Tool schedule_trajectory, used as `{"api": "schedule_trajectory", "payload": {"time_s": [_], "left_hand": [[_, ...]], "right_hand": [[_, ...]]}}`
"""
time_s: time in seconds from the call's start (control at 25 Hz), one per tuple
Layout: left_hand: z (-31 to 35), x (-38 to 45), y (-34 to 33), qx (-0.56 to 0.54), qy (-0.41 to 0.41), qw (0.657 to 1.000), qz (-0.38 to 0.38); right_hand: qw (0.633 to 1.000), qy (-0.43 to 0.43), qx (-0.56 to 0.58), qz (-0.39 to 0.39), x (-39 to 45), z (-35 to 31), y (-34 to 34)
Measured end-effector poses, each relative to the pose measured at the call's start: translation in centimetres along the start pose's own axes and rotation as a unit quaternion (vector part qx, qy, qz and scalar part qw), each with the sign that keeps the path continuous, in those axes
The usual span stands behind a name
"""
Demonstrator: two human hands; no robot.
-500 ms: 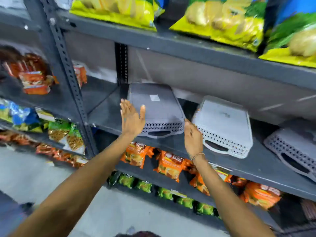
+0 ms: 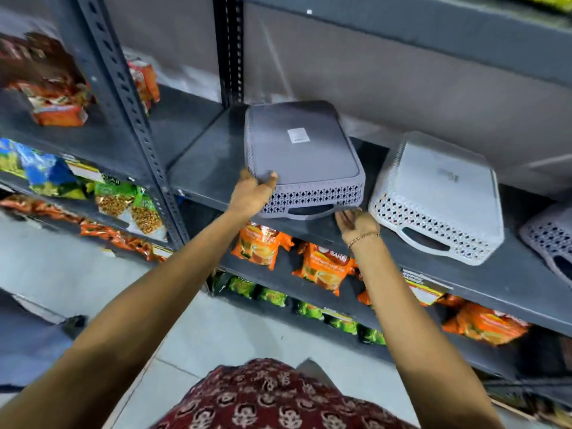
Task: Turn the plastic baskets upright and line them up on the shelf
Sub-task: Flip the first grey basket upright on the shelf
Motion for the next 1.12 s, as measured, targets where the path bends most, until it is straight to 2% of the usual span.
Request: {"api": "schedule_trajectory", "payload": {"time_s": [0.04,0.12,0.16,0.24,0.32,0.36,0.44,0.56,0.6,0.68,0.76,0.8,0.84,0.92,1.04,1.12], "left_hand": [[0.3,0.1,0.3,0.04,-0.017,0.999,0.012],[1.8,-0.5,0.8,0.141,-0.133,0.978,0.08],[3.0,-1.6,0.9,0.168,-0.222,0.954,0.113],[4.4,-3.7,0.4,0.225,-0.371,0.892,0.129],[4.6,-4.7,-0.3,0.315,-0.419,0.842,0.127],[4.5,-4.8,-0.3,0.344,-0.411,0.834,0.132],[4.1,-4.7,0.1,0.332,-0.373,0.853,0.149],[3.5,-4.8,1.2,0.141,-0.32,0.92,0.18],[3.2,-5.0,1.4,0.062,-0.297,0.934,0.191],[2.3,-5.2,1.8,-0.118,-0.221,0.945,0.209],[0.5,-4.3,2.1,-0.284,-0.101,0.933,0.195],[-0.4,-3.6,2.3,-0.333,-0.034,0.925,0.18],[-1.3,-2.8,2.6,-0.348,0.028,0.922,0.169],[-2.4,-1.6,3.8,-0.296,0.094,0.934,0.178],[-2.4,0.2,5.6,-0.175,0.096,0.958,0.206],[-2.3,1.5,6.5,-0.108,0.093,0.97,0.196]], "right_hand": [[1.0,0.001,-0.012,0.009,0.1,-0.1,0.1],[0.999,0.005,-0.032,-0.002,-0.2,-0.3,-0.2],[0.999,0.012,-0.036,-0.01,-0.5,-0.5,-0.2],[0.998,0.04,-0.031,-0.044,-2.1,-1.2,-0.9],[0.994,0.076,-0.013,-0.081,-4.0,-2.4,-2.1],[0.99,0.095,-0.004,-0.1,-5.1,-3.0,-2.8],[0.977,0.135,-0.008,-0.164,-7.6,-3.9,-4.5],[0.932,0.159,-0.08,-0.317,-11.2,-3.6,-7.5],[0.917,0.164,-0.114,-0.345,-11.8,-3.2,-8.2],[0.911,0.169,-0.156,-0.343,-11.8,-2.3,-8.7],[0.928,0.159,-0.169,-0.293,-10.4,-1.7,-8.2],[0.934,0.152,-0.178,-0.269,-9.4,-1.5,-7.9],[0.937,0.149,-0.192,-0.25,-8.4,-1.4,-7.6],[0.935,0.16,-0.226,-0.222,-6.4,-1.7,-7.5],[0.919,0.199,-0.282,-0.189,-3.8,-2.4,-8.1],[0.898,0.222,-0.341,-0.165,-1.9,-2.6,-8.5]]}}
Point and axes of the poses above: each hand's wrist, its own x-axis towards the middle knuckle, its own y-axis out of the back of the hand, z = x × y, the point moved 4 cm from there along x, towards the middle knuckle, and after that the axes turned 3 degrees about -y, right-handed, at the moved point
